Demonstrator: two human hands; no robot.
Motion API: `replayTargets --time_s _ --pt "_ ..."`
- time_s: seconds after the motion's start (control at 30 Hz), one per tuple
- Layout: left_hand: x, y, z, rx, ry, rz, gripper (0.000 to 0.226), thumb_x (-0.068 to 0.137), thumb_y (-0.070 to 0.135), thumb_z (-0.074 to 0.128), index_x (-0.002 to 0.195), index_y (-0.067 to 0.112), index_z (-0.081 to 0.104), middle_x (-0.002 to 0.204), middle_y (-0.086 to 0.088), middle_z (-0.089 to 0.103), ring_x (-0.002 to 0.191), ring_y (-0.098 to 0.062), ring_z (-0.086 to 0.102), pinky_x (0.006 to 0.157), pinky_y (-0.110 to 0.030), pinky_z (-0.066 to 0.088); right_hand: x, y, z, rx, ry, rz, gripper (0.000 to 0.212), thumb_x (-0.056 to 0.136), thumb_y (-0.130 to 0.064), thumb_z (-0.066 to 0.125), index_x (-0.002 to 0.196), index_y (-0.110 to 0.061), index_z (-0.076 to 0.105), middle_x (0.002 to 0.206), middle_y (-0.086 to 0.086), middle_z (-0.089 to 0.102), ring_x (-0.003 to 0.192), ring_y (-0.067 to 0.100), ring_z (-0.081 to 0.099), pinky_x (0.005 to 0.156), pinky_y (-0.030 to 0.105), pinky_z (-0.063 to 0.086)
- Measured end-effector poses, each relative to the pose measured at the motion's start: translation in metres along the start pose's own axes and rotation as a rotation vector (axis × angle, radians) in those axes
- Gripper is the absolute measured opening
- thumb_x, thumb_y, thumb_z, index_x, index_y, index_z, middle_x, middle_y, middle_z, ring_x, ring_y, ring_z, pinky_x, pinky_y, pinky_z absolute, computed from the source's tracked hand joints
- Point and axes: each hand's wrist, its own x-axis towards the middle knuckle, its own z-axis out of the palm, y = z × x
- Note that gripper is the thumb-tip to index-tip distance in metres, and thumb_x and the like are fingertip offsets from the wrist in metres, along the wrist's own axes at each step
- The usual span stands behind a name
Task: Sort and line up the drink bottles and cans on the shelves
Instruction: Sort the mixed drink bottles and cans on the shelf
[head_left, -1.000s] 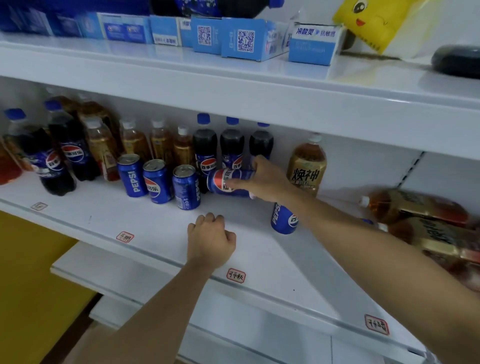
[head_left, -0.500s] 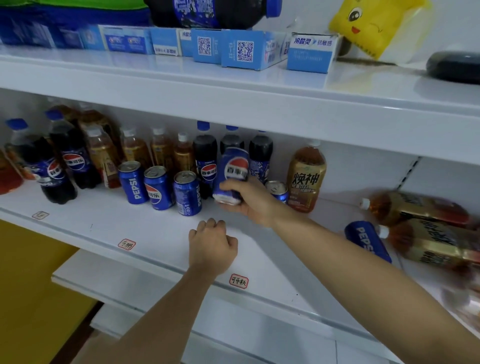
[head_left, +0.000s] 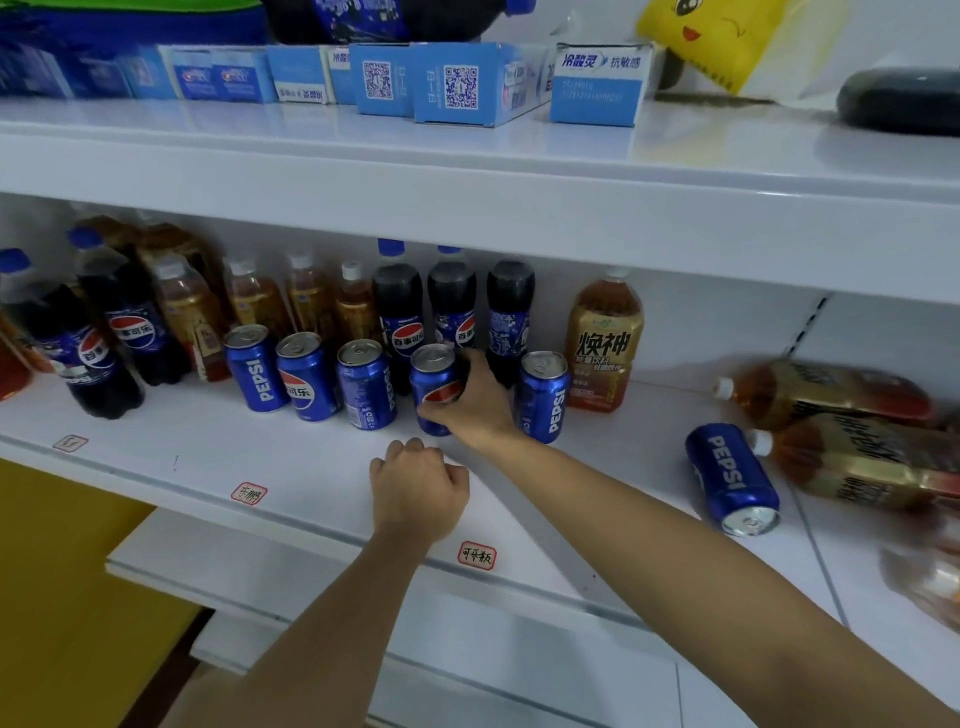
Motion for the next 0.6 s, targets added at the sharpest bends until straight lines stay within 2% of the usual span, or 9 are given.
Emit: replayTargets --time_s 0.1,0.2,0.27,0.37,0.43,0.5,0.6 --pt "0.0 -0.005 -0.001 -0.009 0.004 0.036 0.035 0.086 0.033 0.044 0.07 0.011 0.064 0.068 -0.001 0.045 0.073 -0.021 0.043 0.066 -0.035 0.039 -0.024 -0.019 -0.025 0.051 0.034 -0.156 0.078 0.079 -0.02 0.083 0.145 -0.026 0.041 0.138 -0.003 0.058 0.126 0.015 0.056 0.106 0.032 0.049" --pt "0.001 -0.006 0.0 -0.012 0.009 0.123 0.032 0.086 0.033 0.046 0.061 0.014 0.052 0.059 -0.001 0.044 0.062 -0.022 0.045 0.058 -0.032 0.036 -0.064 -0.013 -0.081 -0.132 0.138 -0.332 0.053 0.086 -0.022 0.077 0.131 -0.029 0.05 0.125 -0.008 0.058 0.11 0.009 0.058 0.092 0.026 0.052" --pt "0.0 -0.002 0.0 -0.036 -0.014 0.181 0.033 0.089 0.03 0.051 0.061 0.014 0.051 0.057 -0.001 0.046 0.059 -0.023 0.048 0.055 -0.031 0.035 -0.087 0.001 -0.13 -0.386 0.224 -0.332 0.043 0.088 -0.023 0.072 0.126 -0.028 0.052 0.121 -0.005 0.058 0.106 0.015 0.059 0.083 0.031 0.053" --pt "0.001 0.0 -0.002 -0.086 -0.074 0.254 0.031 0.093 0.03 0.055 0.065 0.017 0.052 0.065 0.001 0.052 0.063 -0.02 0.052 0.055 -0.031 0.036 -0.101 0.034 -0.195 -0.89 0.288 -0.095 0.042 0.095 -0.037 0.062 0.132 -0.025 0.047 0.124 0.005 0.053 0.115 0.028 0.055 0.08 0.037 0.049" --pt "0.003 0.005 -0.008 -0.144 -0.113 0.356 0.035 0.092 0.029 0.057 0.061 0.024 0.043 0.066 0.004 0.05 0.061 -0.016 0.048 0.054 -0.03 0.032 -0.103 0.057 -0.22 -1.131 0.22 0.155 0.056 0.096 -0.056 0.054 0.139 -0.024 0.04 0.129 0.009 0.051 0.117 0.033 0.056 0.08 0.041 0.051" --pt "0.003 0.025 -0.014 -0.194 -0.177 0.507 0.04 0.093 0.03 0.057 0.058 0.026 0.037 0.066 0.006 0.048 0.061 -0.012 0.045 0.056 -0.03 0.032 -0.103 0.075 -0.229 -1.199 0.134 0.332 0.07 0.091 -0.069 0.052 0.143 -0.025 0.036 0.132 0.012 0.049 0.11 0.035 0.06 0.08 0.043 0.056" --pt "-0.001 0.07 -0.016 -0.216 -0.253 0.673 0.038 0.096 0.032 0.054 0.061 0.023 0.043 0.068 0.006 0.05 0.065 -0.013 0.048 0.057 -0.029 0.031 -0.098 0.09 -0.231 -1.144 0.051 0.347 0.075 0.078 -0.07 0.062 0.137 -0.03 0.039 0.131 0.01 0.048 0.105 0.032 0.061 0.08 0.044 0.059"
